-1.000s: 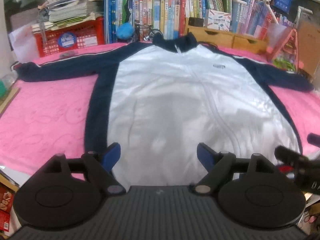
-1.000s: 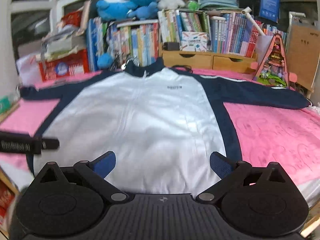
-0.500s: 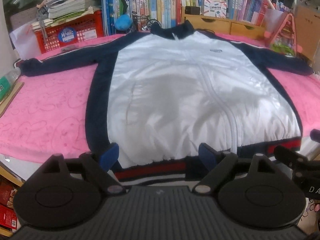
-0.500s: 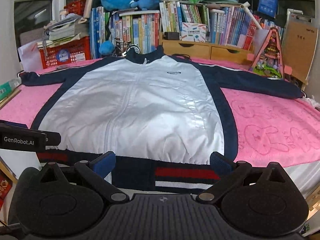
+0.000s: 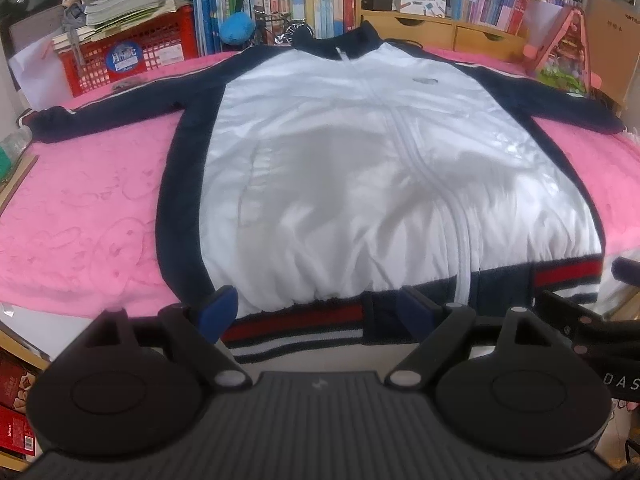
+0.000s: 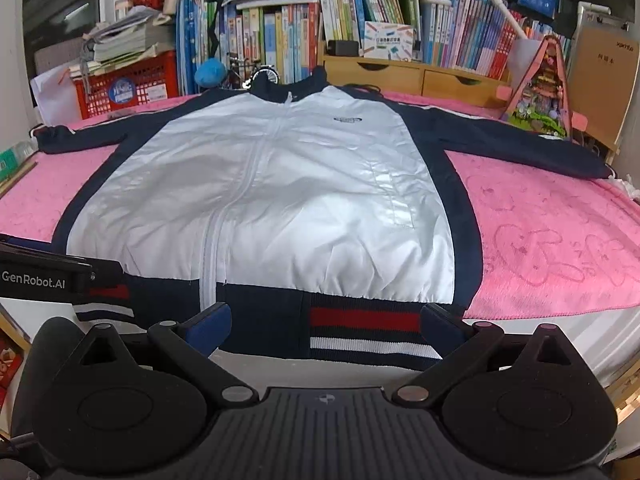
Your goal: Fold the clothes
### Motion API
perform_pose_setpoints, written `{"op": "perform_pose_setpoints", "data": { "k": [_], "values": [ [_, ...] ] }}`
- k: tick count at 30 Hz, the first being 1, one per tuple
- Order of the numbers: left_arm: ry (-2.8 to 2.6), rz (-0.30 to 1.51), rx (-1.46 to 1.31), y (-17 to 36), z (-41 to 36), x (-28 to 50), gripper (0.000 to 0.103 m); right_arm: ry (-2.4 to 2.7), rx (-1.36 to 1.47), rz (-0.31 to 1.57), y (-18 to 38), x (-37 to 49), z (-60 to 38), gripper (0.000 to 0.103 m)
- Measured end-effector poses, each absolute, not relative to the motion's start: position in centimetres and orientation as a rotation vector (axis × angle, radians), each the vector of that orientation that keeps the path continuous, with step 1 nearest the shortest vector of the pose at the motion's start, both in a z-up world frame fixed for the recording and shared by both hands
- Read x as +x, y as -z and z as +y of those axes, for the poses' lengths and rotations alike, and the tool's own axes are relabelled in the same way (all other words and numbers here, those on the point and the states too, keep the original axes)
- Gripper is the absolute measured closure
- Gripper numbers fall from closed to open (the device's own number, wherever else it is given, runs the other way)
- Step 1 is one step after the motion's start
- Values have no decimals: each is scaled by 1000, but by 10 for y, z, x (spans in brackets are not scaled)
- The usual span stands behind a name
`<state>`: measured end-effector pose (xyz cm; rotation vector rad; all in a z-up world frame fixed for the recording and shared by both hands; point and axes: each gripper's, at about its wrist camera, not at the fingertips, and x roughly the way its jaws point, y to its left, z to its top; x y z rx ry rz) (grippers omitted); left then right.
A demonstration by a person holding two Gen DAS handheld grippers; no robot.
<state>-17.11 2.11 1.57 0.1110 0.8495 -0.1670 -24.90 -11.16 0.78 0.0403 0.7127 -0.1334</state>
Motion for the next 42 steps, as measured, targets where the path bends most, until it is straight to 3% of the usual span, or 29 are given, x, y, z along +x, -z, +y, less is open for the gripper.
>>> {"op": "perform_pose_setpoints", "data": {
  "k": [20,30,42],
  "values": [
    [167,865,129,-8,15,-167,16,136,47,724,-2,-247,-115,2],
    [156,804,114,-26,20,-138,16,131,53,544,-11,-234,-138,2],
    [116,594,53,-28,32,-35,14,491,411,311,-26,-153,-376,2]
  ]
}}
